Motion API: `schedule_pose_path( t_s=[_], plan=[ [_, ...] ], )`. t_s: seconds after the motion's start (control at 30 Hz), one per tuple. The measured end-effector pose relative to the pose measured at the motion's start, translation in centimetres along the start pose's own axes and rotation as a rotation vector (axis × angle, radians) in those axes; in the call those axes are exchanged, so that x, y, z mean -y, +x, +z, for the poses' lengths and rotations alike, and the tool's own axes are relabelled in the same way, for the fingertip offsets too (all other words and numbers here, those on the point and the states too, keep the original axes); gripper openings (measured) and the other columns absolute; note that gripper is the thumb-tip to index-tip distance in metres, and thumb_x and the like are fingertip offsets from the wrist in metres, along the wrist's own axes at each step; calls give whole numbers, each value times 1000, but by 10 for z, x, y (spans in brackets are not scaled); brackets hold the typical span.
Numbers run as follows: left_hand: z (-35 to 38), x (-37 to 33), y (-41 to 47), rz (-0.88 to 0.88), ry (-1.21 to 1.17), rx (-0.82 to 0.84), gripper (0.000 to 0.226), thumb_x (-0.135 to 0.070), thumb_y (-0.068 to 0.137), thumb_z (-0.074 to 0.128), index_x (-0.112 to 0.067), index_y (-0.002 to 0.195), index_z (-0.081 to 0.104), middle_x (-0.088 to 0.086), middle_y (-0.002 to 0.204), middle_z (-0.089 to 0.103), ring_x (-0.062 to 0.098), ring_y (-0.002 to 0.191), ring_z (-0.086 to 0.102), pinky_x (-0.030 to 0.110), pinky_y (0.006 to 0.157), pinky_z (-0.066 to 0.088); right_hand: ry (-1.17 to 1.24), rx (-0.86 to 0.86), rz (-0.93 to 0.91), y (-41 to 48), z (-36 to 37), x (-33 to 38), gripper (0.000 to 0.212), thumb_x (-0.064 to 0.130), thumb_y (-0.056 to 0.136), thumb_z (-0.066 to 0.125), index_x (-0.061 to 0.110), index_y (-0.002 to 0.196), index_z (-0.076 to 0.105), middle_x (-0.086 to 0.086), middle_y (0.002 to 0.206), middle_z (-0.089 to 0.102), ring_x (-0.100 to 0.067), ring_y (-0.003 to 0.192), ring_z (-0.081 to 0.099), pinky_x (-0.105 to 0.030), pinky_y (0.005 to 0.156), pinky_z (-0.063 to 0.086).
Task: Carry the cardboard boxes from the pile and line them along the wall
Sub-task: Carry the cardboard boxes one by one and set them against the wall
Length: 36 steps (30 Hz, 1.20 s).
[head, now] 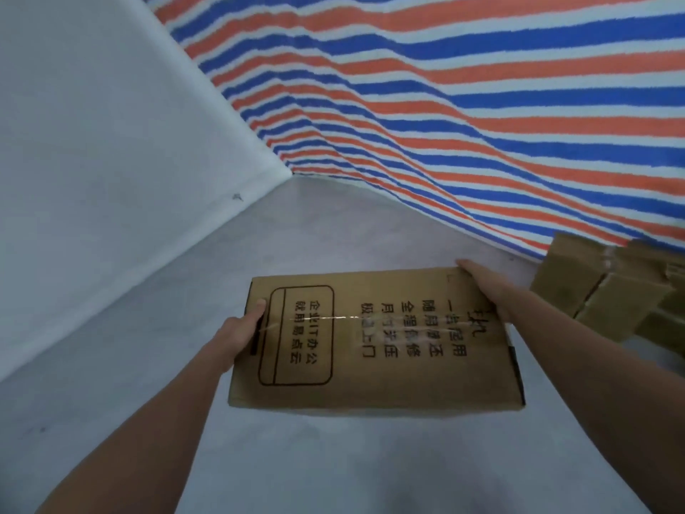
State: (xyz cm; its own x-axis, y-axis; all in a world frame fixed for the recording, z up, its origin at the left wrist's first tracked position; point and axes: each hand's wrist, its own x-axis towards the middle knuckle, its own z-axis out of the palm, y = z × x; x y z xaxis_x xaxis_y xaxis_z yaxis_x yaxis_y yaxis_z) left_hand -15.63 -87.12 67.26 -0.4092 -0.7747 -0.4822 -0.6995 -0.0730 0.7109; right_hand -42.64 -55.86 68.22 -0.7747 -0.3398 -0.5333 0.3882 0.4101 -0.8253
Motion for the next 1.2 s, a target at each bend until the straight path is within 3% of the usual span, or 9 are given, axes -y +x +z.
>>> schedule_pose_path(
  t_s=[0.13, 0.33, 0.47, 0.6, 0.87, 1.07, 1.2],
  plan=[
    [-88, 10, 41, -20, -71, -131, 95, -75, 82, 50, 3, 137, 48, 21, 136, 54, 38, 120, 53, 43, 100, 42, -134, 12, -118, 34, 109, 73, 46, 61, 84, 63, 18, 100, 55, -13, 103, 65, -30, 96, 63, -50, 96, 48],
    [-192, 19, 124, -93, -77, -343, 94, -75, 86, 41, 3, 137, 47, 23, 136, 53, 40, 121, 52, 46, 105, 42, -246, 92, -200, 108, 275, 154, 43, 55, 88, 62, 13, 97, 56, -12, 104, 62, -28, 92, 57, -45, 93, 45],
    [-267, 26, 195, -187, -23, -506, 85, -68, 93, 37, 3, 139, 44, 24, 138, 51, 40, 125, 49, 43, 105, 41, -344, 240, -239, 170, 406, 207, 58, 60, 80, 63, 10, 110, 63, -15, 111, 65, -35, 96, 62, -49, 97, 48],
    [-342, 48, 239, -319, -108, -625, 85, -68, 91, 40, 3, 136, 49, 23, 132, 55, 40, 119, 53, 44, 103, 43, -455, 380, -251, 205, 541, 260, 77, 66, 76, 61, 8, 127, 56, -16, 127, 58, -37, 106, 57, -49, 99, 47],
    [-466, 141, 282, -526, -433, -782, 88, -73, 84, 46, 3, 128, 54, 21, 123, 60, 38, 108, 59, 47, 99, 48, -662, 649, -384, 202, 798, 321, 106, 78, 59, 57, 11, 141, 47, -14, 136, 55, -37, 112, 56, -48, 98, 49],
    [-576, 205, 341, -573, -503, -839, 83, -70, 85, 49, 3, 126, 56, 19, 118, 60, 35, 104, 58, 39, 91, 47, -732, 771, -387, 189, 989, 333, 94, 77, 63, 63, 12, 131, 55, -14, 126, 60, -34, 102, 59, -45, 94, 50],
    [-677, 237, 378, -612, -505, -868, 94, -78, 80, 44, 1, 131, 54, 20, 126, 59, 37, 112, 57, 44, 100, 45, -722, 831, -377, 165, 1111, 356, 89, 67, 75, 68, 7, 139, 47, -17, 134, 54, -34, 105, 55, -43, 94, 49]
  ],
)
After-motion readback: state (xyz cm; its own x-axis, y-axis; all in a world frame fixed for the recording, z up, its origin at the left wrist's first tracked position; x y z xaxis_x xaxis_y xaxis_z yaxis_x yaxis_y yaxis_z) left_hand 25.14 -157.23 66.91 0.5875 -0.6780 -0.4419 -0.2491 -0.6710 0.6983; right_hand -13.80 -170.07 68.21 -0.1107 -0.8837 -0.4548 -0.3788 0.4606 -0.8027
